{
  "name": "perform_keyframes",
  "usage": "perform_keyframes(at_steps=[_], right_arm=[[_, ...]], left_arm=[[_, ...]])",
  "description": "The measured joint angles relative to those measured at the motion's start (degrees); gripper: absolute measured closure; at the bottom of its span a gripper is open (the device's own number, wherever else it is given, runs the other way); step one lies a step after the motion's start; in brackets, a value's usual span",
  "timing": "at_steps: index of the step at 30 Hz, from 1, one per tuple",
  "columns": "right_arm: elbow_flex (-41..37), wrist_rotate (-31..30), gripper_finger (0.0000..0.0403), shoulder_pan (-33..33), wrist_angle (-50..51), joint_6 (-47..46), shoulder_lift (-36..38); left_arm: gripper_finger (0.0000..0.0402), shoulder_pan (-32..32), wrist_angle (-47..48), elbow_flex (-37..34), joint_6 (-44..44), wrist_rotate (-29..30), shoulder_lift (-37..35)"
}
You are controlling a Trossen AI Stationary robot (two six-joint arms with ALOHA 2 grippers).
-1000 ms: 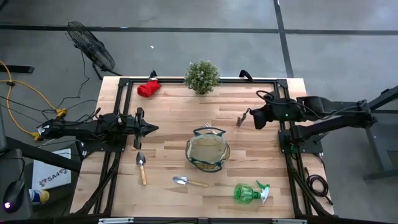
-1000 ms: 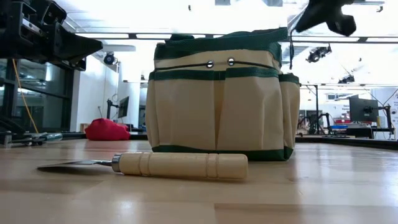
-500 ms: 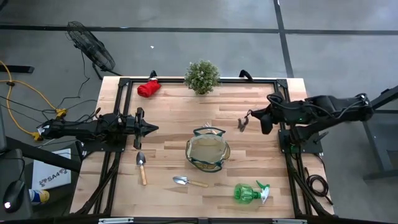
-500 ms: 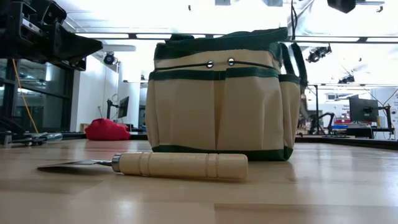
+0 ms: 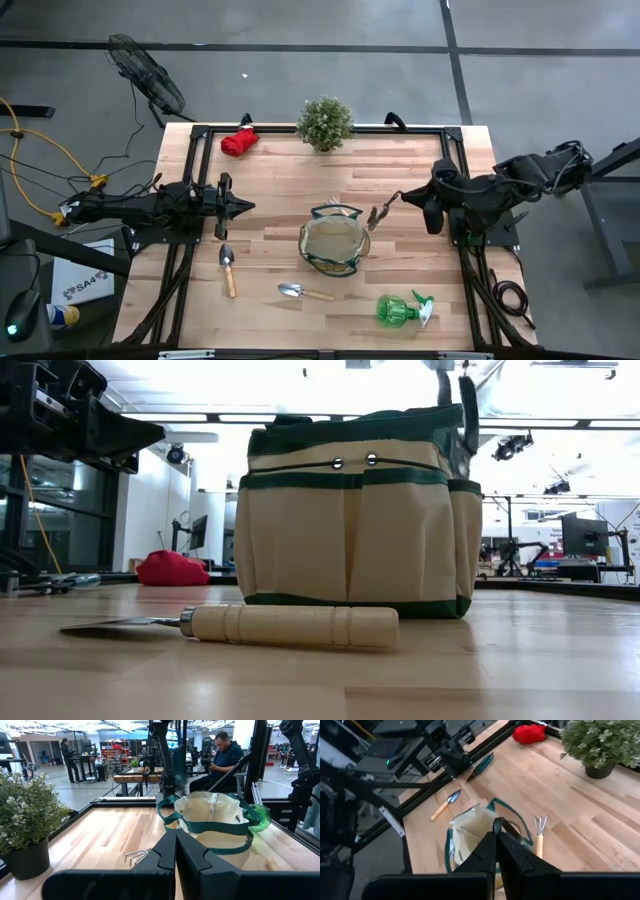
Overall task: Pick & Place Garden tools in Gardening bag
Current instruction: Put the top green shear scissors into the brown gardening bag
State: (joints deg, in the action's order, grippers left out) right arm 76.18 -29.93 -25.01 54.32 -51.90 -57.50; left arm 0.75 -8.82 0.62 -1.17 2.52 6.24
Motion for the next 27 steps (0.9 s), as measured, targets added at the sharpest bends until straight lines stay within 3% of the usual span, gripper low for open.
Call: perform_keyframes(at_steps=[12, 27], right_arm=[[6.82, -2.29, 0.0400, -6.86, 5.56, -1.83, -4.21], [7.87, 1.64, 0.0400, -11.40, 4.45, 1.85, -5.82]], left_arm=[[0.0402, 0.00, 0.00, 0.00, 0.00, 0.00, 0.00], [0.0402, 0.00, 0.00, 0.00, 0.00, 0.00, 0.02]])
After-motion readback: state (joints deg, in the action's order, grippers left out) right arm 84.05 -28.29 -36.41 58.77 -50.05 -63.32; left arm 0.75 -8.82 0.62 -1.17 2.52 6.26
